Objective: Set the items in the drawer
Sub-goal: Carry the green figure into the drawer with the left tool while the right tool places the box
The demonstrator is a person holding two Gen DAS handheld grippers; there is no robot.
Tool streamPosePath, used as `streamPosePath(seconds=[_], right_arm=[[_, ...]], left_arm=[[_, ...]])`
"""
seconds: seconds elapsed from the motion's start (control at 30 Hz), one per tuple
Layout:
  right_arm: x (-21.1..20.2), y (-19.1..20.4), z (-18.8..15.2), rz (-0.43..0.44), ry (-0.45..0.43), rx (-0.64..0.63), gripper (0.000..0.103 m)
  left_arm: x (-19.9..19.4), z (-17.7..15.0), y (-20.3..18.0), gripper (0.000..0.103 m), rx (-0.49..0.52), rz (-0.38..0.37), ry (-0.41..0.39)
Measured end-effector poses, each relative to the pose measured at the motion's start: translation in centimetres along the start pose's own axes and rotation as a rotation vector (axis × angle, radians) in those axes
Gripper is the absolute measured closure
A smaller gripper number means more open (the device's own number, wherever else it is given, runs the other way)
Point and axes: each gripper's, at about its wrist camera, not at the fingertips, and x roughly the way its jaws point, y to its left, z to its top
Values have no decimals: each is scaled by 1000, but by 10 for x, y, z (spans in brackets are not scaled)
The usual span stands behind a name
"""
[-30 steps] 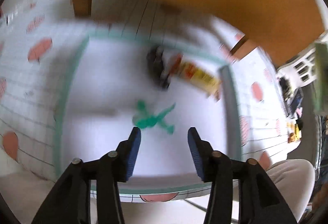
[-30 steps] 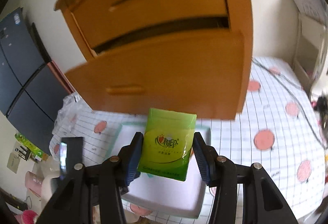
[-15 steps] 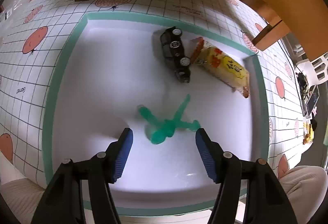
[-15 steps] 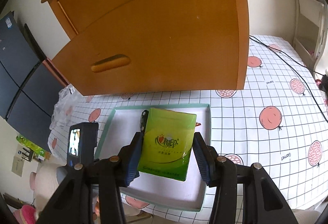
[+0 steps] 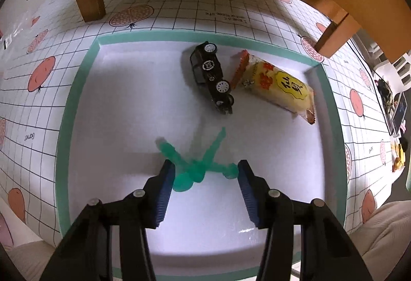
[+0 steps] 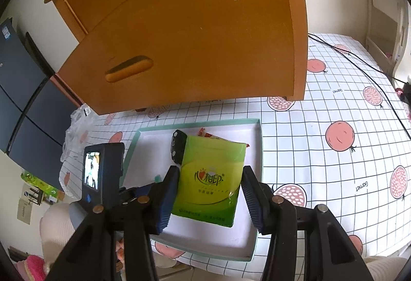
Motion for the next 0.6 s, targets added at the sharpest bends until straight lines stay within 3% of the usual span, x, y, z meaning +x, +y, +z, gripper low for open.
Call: streamPosePath(seconds=[0.13,0.23,0.47,0.6], right_arm=[[-4,3,2,2,-8,-6,51],[-12,6,5,5,-27,-11,51],[-56,30,40,38,-152,-75,51],[-81,45,73,52,-227,-121,51]], left_arm=[[-1,7,-4,52,-21,-23,-2],[-24,6,-2,52,-55,-62,-43],[-150,25,-12,52,-24,-213,-354],[-217,52,-23,52,41,-255,-527]])
